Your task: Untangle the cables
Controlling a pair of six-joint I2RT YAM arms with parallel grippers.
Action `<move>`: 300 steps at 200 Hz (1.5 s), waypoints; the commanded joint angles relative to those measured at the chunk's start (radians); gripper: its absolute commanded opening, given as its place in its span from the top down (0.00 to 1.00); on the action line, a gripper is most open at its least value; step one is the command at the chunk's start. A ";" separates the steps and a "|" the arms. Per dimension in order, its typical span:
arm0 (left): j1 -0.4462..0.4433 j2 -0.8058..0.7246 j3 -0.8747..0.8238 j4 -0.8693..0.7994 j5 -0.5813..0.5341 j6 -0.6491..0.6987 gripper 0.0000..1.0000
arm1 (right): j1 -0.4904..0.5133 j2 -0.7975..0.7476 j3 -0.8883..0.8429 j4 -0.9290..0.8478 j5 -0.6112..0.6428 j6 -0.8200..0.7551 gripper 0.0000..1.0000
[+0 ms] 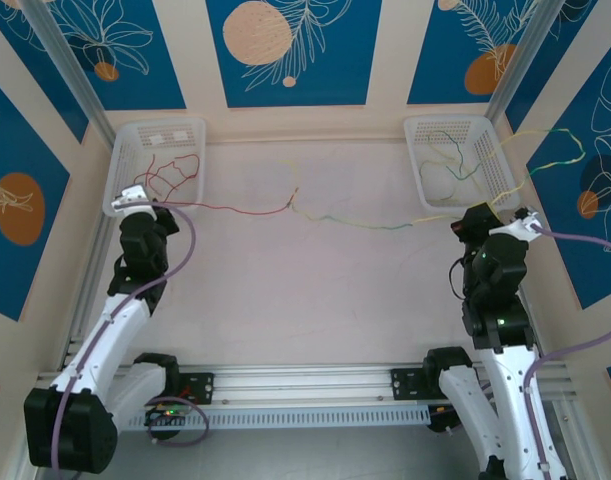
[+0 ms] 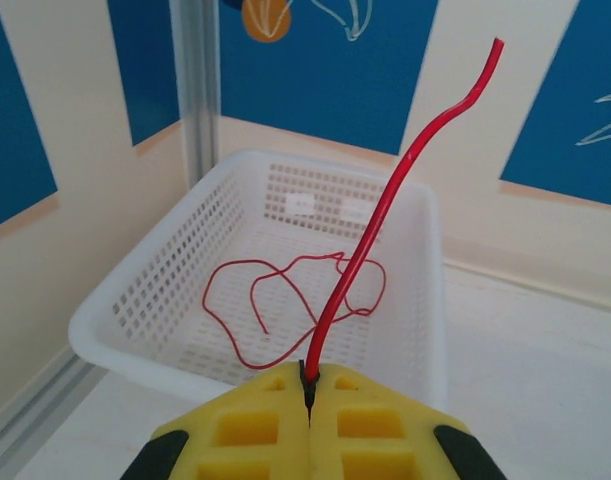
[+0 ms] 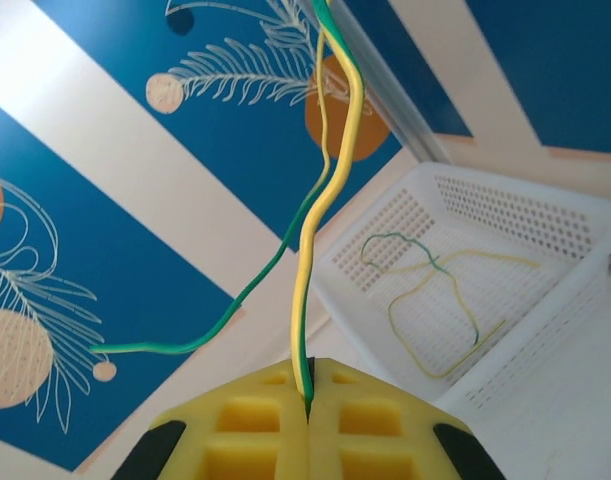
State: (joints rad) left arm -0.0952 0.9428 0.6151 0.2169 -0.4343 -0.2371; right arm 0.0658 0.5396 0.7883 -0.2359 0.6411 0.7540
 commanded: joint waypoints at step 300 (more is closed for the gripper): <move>0.246 0.201 0.590 -0.195 0.331 0.017 1.00 | -0.104 -0.025 0.131 -0.094 -0.334 -0.194 1.00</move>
State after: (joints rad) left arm 0.1501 1.0828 1.1465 -0.0261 -0.0151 -0.2821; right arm -0.0376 0.5388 0.9276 -0.3801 0.3557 0.5423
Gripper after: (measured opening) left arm 0.042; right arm 0.045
